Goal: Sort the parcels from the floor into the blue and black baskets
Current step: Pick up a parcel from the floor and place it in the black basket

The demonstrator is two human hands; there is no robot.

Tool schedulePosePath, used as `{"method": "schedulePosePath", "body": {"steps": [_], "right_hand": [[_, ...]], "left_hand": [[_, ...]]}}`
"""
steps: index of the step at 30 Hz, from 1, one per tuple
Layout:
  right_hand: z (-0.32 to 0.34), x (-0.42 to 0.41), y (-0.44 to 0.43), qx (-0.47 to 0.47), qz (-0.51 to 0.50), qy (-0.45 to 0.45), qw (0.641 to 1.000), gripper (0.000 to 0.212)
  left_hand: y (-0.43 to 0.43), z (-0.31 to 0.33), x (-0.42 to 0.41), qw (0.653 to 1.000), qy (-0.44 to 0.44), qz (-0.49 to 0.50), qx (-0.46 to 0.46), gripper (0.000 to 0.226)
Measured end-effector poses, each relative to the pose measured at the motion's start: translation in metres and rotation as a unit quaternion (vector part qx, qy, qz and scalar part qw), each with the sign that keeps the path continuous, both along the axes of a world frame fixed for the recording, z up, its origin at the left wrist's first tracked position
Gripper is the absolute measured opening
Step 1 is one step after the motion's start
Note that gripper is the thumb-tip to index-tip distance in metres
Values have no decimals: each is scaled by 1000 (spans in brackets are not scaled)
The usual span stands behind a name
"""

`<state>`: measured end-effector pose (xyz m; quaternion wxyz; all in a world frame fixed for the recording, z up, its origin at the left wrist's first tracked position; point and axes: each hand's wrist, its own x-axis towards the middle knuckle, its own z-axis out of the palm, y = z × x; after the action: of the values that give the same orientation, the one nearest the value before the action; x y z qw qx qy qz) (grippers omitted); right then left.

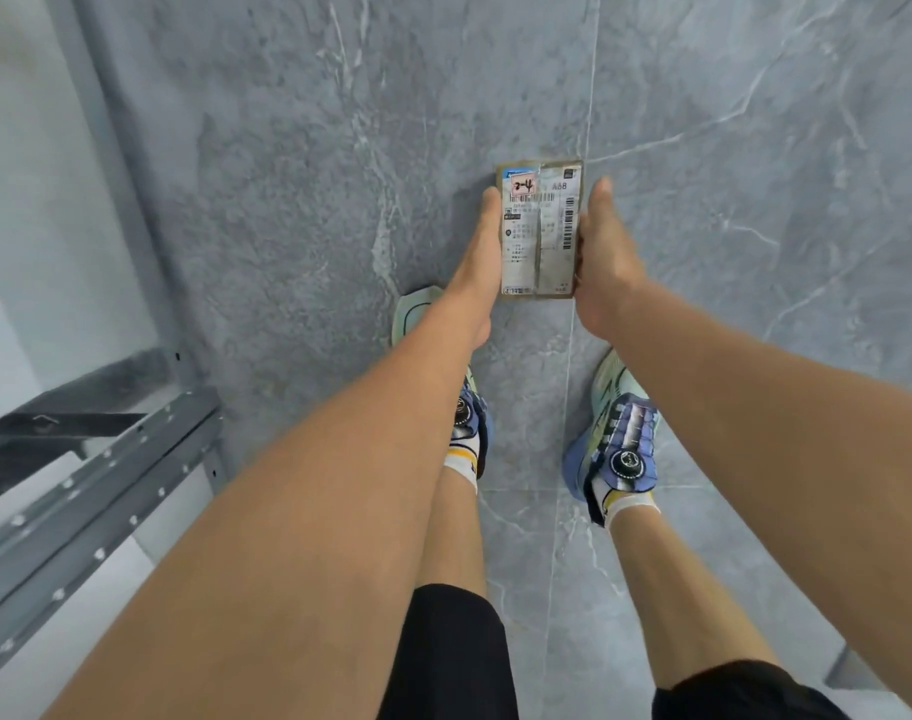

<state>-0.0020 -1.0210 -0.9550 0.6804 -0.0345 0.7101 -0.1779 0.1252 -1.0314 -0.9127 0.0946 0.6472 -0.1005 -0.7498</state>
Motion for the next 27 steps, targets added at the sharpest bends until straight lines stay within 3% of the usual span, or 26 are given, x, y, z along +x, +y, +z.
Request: {"method": "schedulePosePath", "body": {"steps": [6,10,18,23,27], "right_hand": [[56,9,-25,-30,8,-36,999,82],[129,24,-60,-74,35,-48,996,81],[350,69,-142,-200,96,-72,972,76],[510,95,-182,-300,142,-92,939,63],[632,115,-197,-368,198,-122,900,66]], "left_hand": [[-15,40,10,999,4,26,-30,60],[-43,112,29,996,-4,60,-70,65],[-109,334,66,973,-42,114,-198,62],[-133,489,93,938,-68,162,-298,55],[-132,609,109,901,-103,196,-374,52]]}}
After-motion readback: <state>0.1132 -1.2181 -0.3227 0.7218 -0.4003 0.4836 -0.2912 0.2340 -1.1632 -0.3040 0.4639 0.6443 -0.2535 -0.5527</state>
